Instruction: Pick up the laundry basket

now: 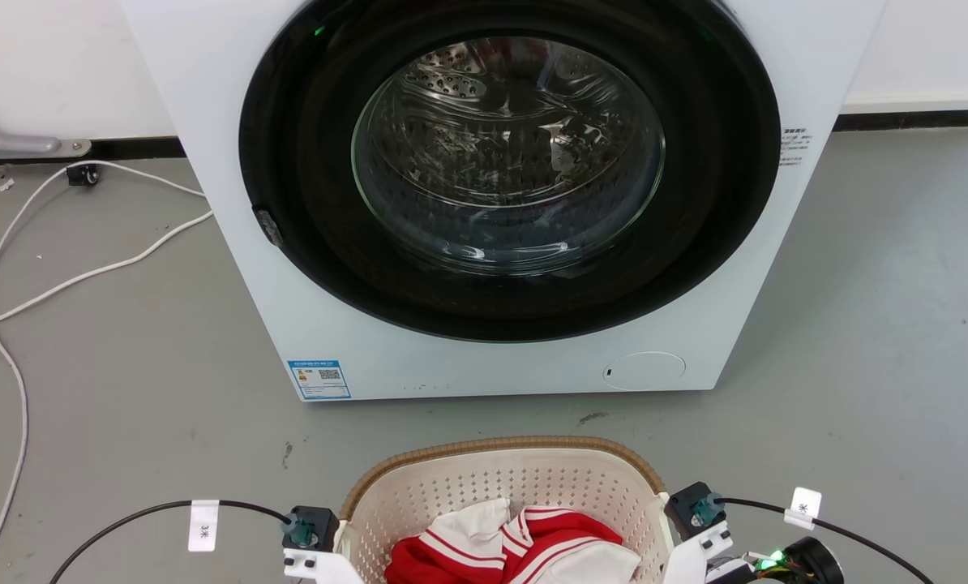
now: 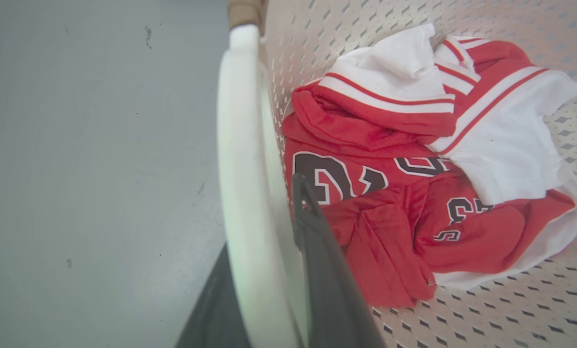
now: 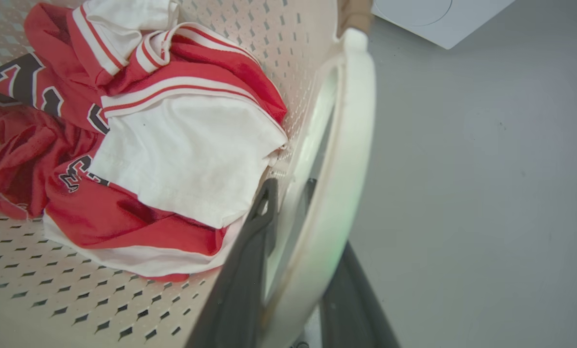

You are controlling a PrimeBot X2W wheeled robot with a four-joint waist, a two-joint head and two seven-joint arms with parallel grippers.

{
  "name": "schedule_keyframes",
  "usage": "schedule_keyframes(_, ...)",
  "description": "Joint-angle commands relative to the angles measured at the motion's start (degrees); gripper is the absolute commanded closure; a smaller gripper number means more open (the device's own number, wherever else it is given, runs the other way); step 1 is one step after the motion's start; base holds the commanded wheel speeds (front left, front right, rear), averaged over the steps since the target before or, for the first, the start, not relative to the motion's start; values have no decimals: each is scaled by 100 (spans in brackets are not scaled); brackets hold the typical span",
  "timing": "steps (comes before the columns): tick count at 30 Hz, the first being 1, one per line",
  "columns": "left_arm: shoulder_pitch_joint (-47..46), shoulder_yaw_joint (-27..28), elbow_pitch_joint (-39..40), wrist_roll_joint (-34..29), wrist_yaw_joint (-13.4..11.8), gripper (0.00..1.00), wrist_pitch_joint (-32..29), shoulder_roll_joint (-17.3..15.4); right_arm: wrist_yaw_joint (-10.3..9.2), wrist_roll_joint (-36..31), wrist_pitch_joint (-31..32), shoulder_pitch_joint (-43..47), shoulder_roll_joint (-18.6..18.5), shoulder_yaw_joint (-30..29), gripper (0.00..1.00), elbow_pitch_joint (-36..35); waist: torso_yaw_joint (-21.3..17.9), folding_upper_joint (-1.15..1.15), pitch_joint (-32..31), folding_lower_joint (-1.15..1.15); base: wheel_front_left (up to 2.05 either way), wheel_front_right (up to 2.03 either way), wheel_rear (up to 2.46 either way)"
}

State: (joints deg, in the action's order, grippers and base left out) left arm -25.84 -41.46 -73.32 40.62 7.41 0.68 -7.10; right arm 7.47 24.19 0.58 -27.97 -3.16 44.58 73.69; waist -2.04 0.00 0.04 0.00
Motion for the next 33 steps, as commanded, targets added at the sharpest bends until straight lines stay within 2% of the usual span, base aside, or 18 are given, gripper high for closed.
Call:
schedule_keyframes(1,-89,-16,5,2,7,100,59,-94,4,-9,21,63,-81,42,100,25,-1,0,-1,0,0,0,0)
schedule_keyframes(33,-143,-297,-40,288,7,100,151,-108,4,105,1,42,-134,169,100,27,-12,0,-27,0,0,0,0)
